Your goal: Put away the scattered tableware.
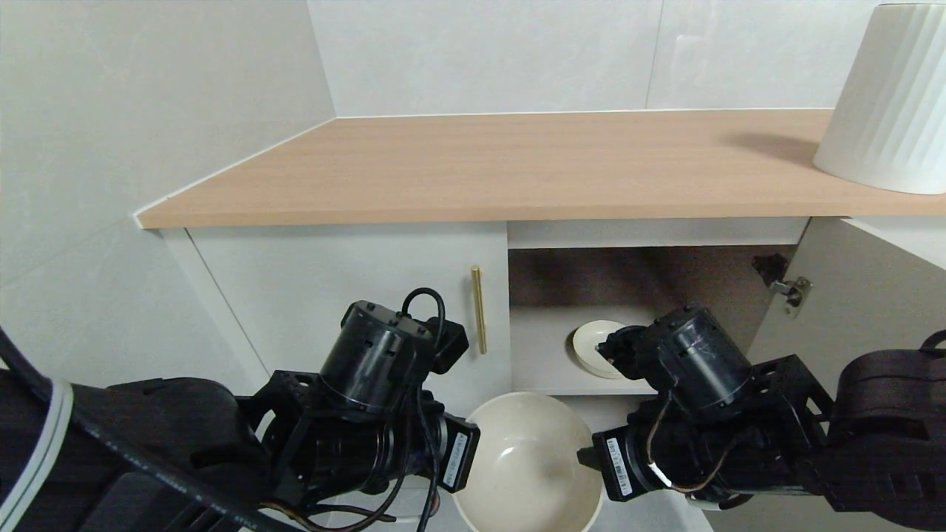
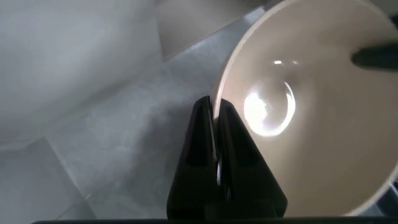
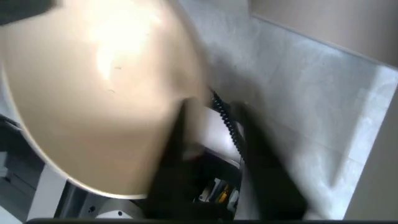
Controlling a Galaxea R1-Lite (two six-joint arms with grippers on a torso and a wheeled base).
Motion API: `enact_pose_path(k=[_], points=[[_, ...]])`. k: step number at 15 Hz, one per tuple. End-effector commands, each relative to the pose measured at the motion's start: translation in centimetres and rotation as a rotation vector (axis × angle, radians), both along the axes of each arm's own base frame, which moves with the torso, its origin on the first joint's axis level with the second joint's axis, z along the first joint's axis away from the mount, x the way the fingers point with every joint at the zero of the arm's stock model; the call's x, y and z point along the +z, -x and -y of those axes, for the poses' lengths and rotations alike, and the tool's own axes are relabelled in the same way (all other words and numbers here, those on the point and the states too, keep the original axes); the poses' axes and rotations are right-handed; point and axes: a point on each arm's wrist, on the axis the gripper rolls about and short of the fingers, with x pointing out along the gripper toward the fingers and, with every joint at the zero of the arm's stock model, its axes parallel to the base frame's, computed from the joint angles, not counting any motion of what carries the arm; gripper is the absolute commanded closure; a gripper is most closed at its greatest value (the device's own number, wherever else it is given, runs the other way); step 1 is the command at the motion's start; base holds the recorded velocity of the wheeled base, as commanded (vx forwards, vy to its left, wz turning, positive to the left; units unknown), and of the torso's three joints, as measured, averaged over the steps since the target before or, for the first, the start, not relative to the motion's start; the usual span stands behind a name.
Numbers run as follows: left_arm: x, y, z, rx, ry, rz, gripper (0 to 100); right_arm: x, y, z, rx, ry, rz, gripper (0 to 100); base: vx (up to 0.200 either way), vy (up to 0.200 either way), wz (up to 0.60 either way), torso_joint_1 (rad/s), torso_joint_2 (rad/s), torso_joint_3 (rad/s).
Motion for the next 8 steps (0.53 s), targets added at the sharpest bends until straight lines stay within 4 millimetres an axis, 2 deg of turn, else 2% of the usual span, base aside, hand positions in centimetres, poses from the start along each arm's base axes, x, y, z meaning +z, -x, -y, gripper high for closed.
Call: enact_pose_path(k=[1,8], points=[[-0.13,-0.02,0.0,0.002,-0.007,-0.003,100,-0.22,-0.03,0.06,-0.004,0.011,-0.006,100,0.0,0.0,0.0,0.0,0.0,0.0],[-0.09,-0.01,-0.01,0.003,-0.005,-0.002,100,-0.31,-0.03,0.06,-0.003,0.014,-0.008,100,0.0,0.0,0.0,0.0,0.0,0.0]])
